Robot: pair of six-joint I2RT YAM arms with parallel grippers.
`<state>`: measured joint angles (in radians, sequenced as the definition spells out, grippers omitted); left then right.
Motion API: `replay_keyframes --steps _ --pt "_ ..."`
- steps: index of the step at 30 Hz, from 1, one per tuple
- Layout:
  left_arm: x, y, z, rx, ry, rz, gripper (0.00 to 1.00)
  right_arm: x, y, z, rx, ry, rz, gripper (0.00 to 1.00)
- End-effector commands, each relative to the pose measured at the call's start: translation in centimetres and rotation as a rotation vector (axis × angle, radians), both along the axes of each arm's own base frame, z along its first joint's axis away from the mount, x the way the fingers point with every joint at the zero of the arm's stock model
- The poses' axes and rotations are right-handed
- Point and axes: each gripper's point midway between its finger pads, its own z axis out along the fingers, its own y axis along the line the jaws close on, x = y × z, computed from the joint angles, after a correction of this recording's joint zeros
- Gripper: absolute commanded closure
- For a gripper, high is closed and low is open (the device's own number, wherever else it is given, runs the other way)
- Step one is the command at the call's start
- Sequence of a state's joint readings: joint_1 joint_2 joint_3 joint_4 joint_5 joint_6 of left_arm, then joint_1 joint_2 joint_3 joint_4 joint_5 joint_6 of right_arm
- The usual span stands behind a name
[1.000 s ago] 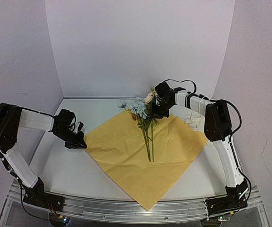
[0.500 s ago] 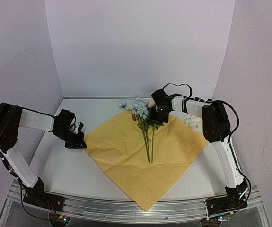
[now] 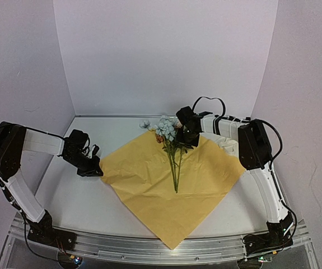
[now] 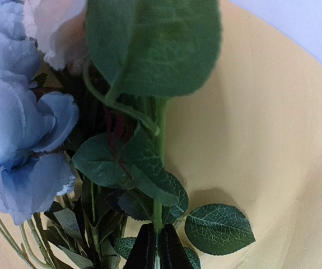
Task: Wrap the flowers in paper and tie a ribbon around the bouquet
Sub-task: Adjust the fake flower on the flattened wrapping paper.
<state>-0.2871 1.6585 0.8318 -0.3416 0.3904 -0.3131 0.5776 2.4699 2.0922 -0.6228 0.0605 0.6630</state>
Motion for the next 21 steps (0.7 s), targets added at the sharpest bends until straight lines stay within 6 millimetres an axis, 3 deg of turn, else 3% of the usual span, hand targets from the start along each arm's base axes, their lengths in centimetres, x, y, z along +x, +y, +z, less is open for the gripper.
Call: replay_keyframes --steps 1,19,21 --pt "0.9 -0.6 1.3 -0.024 -0.040 -0.017 1.00 1.0 0.6 4.8 0.040 -0.100 -0.061 1.00" --pt "1.0 -0.6 1.6 -0.025 -0.049 -0.011 1.00 -1.5 2.6 5.8 0.045 -0.090 -0.011 1.00" --pt "1.0 -0.5 1.6 -0.020 -0.051 -0.008 1.00 -1.7 2.3 6.1 0.043 -0.088 -0.013 0.92"
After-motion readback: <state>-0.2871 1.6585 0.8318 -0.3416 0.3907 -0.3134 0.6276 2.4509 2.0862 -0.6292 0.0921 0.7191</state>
